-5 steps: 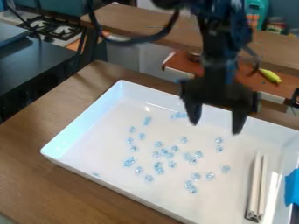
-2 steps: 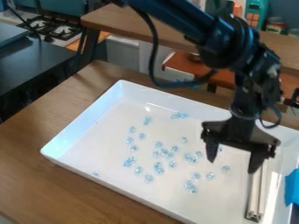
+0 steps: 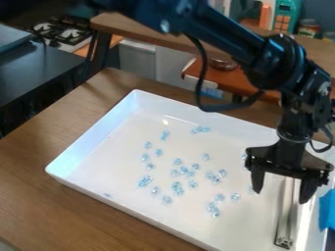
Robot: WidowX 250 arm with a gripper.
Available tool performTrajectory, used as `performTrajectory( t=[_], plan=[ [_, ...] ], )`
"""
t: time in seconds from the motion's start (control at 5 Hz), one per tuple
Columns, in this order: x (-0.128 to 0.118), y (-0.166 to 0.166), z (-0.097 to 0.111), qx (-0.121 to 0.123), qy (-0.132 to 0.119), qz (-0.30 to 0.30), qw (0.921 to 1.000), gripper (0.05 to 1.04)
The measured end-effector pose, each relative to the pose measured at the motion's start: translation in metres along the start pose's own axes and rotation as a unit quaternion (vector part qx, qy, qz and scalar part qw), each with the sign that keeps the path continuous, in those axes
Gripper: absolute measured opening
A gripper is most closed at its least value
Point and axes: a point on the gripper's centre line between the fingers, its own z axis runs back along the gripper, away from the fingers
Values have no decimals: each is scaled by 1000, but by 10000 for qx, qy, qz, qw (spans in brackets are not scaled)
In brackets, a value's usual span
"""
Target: Sweep into pile
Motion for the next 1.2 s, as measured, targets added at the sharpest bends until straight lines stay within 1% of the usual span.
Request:
performTrajectory(
  t=[0.2, 0.4, 0.6, 0.8, 1.0, 1.2],
  plan=[
    [8, -3, -3, 37, -72, 110, 9999, 1000],
    [9, -6, -11, 187, -130, 92, 9997, 1000],
    [1, -12, -19, 287, -89, -19, 9995, 948],
    [3, -11, -18, 313, -132, -12, 9994, 660],
    [4, -13, -19, 253, -159, -74, 9995, 376],
    [3, -9, -19, 187, -130, -75, 9997, 354]
  ],
)
